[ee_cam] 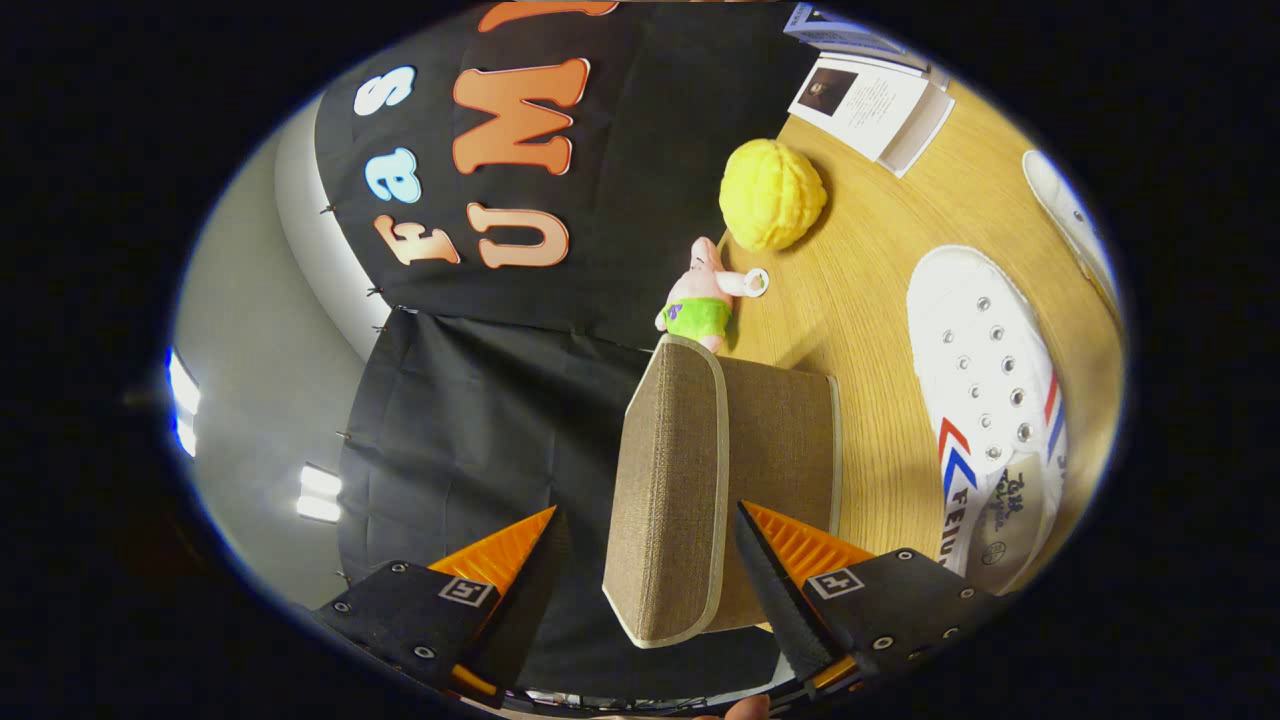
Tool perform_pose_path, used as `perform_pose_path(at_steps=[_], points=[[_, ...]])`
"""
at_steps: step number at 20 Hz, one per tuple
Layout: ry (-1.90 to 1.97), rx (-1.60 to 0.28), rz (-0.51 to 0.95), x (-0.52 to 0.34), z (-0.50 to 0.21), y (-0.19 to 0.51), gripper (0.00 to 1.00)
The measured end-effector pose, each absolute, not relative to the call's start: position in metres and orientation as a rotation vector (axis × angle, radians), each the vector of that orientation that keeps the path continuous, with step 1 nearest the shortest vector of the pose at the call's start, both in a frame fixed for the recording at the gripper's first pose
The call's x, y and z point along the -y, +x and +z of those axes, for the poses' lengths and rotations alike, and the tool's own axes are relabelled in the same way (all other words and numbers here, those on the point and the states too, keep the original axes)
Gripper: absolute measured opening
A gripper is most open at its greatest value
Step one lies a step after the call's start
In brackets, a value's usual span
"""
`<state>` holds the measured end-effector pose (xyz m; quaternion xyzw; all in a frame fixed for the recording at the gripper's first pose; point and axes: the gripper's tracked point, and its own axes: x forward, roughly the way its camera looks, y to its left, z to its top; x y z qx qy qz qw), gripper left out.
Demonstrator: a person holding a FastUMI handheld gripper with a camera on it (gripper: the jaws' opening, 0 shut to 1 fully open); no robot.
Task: Open the storage box then place both shoes into the box .Put the left shoe in first, then the right shoe, with the right side of both shoes facing outward in a uniform manner.
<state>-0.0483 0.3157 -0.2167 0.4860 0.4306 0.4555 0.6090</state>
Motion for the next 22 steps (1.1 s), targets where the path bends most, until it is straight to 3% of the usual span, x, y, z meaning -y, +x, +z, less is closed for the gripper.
perform_pose_path(at_steps=[10, 16, 20, 22], points=[[1.150, -1.081, 1.151, -0.364, -0.221, -0.063, 0.98], [1.195, -1.048, 1.123, -0.355, -0.216, -0.062, 0.98], [1.240, -1.002, 1.099, -0.344, -0.195, -0.061, 0.95], [1.253, -0.969, 1.094, -0.340, -0.180, -0.060, 0.88]])
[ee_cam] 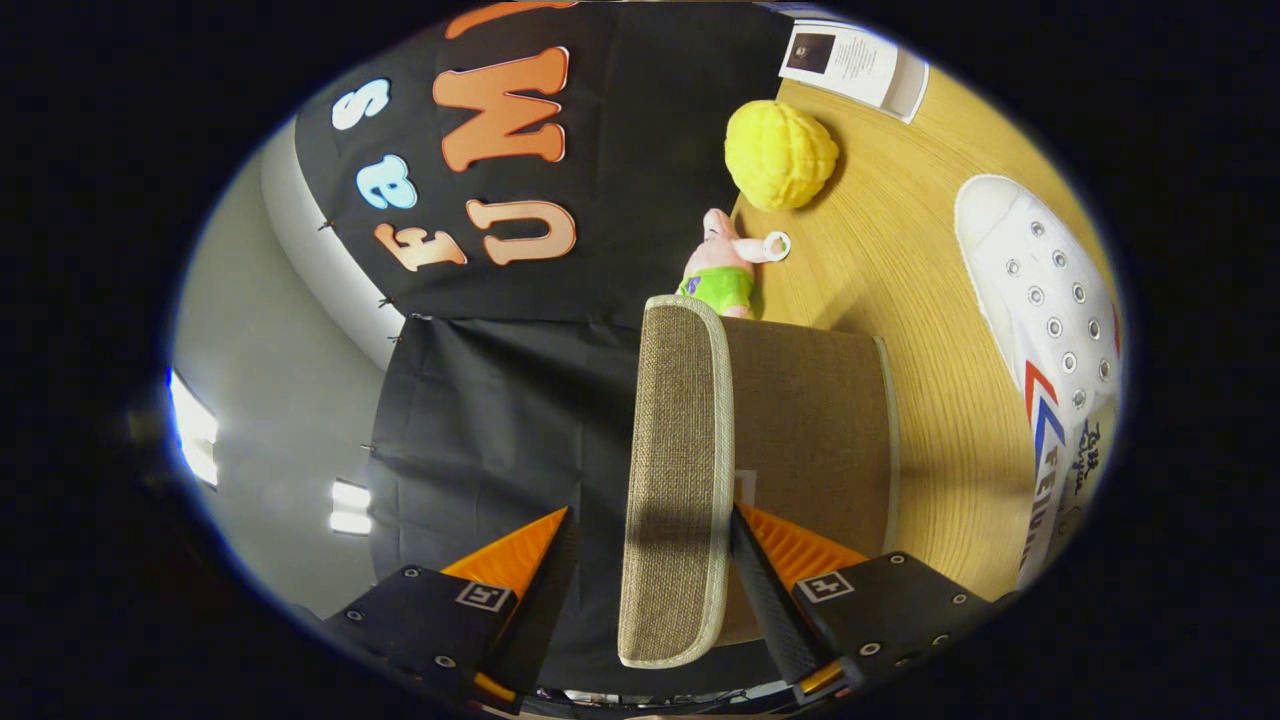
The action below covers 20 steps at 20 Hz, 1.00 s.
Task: Open the storage box then place both shoes into the box .Put the left shoe in first, then the right shoe, with the right side of both shoes facing outward in a uniform manner.
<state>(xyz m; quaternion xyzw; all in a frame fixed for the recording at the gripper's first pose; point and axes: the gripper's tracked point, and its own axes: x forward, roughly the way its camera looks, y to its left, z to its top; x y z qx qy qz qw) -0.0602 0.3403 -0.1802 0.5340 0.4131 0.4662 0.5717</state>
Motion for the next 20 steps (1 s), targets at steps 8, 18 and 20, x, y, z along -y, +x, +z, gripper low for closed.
perform_pose_path(at_steps=[8, 18, 20], points=[[1.162, -0.834, 1.122, -0.364, -0.111, -0.086, 0.53], [1.036, -0.666, 1.034, -0.434, -0.021, -0.100, 0.03], [0.977, -0.645, 1.035, -0.458, -0.010, -0.107, 0.03]])
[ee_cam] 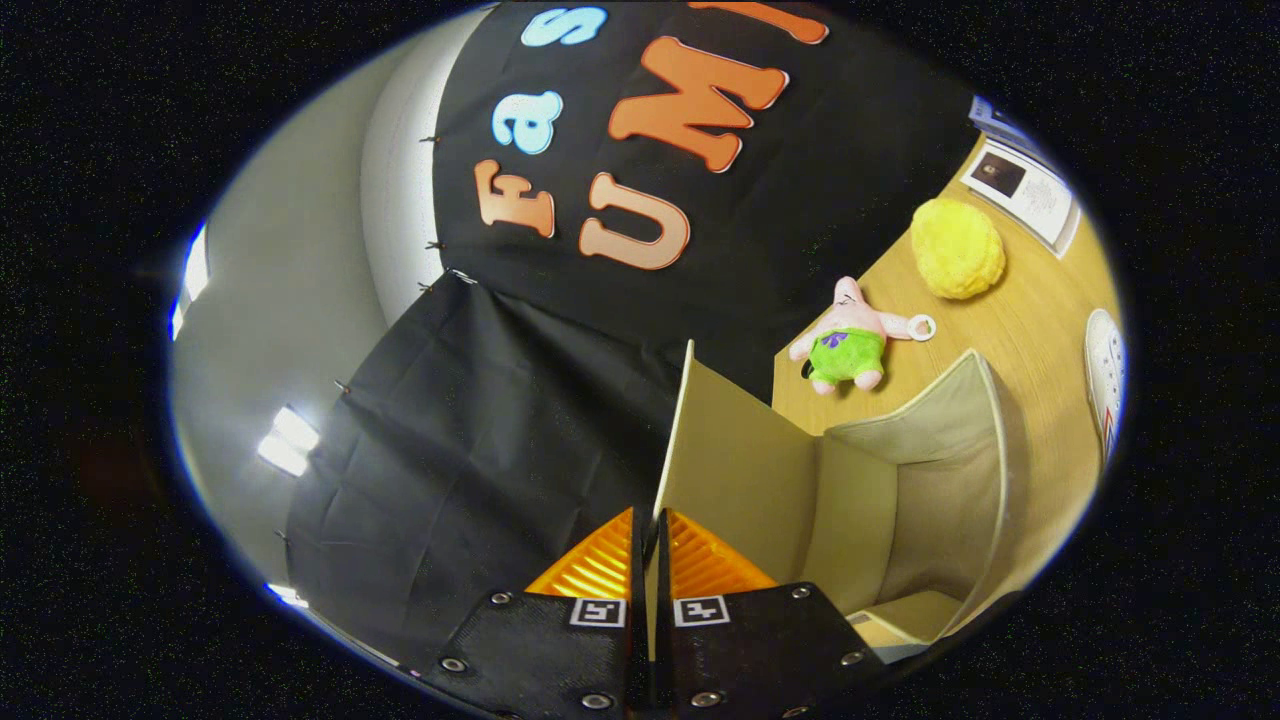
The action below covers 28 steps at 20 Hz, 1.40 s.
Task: Open the storage box then place both shoes into the box .Put the left shoe in first, then the right shoe, with the right side of both shoes facing outward in a uniform manner.
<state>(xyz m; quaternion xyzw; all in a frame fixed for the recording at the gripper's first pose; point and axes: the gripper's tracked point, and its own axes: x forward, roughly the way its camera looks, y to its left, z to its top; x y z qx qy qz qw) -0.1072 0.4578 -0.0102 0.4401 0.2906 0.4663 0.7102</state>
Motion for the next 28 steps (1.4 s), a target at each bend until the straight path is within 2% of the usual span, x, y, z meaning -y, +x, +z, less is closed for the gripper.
perform_pose_path(at_steps=[6, 10, 11, 15, 17, 28], points=[[0.802, -0.630, 1.040, -0.527, -0.005, -0.128, 0.05], [0.710, -0.621, 1.102, -0.557, -0.005, -0.149, 0.11], [0.690, -0.614, 1.111, -0.560, -0.007, -0.150, 0.18], [0.594, -0.569, 1.051, -0.548, -0.021, -0.139, 0.80], [0.568, -0.534, 0.986, -0.532, -0.027, -0.125, 0.98], [0.405, -0.466, 0.532, -0.352, -0.104, -0.035, 0.98]])
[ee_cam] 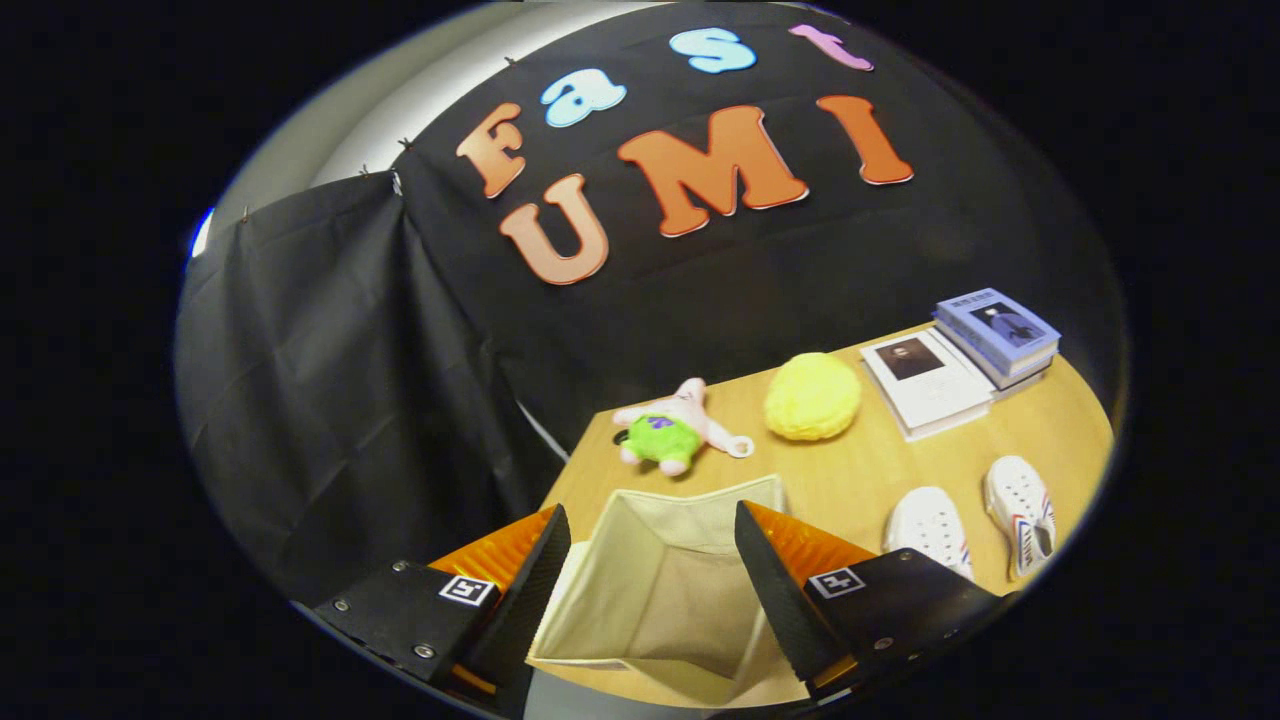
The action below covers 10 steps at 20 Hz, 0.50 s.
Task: Open the storage box then place both shoes into the box .Put the left shoe in first, then the right shoe, with the right side of both shoes facing outward in a uniform manner.
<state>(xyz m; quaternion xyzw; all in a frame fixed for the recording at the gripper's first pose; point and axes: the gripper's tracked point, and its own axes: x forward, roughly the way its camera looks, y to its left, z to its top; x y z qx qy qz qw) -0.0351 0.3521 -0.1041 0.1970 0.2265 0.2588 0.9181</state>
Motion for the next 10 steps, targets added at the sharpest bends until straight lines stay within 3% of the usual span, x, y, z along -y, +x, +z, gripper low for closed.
perform_pose_path(at_steps=[10], points=[[0.292, -0.537, 0.243, -0.200, -0.191, 0.004, 0.98]])
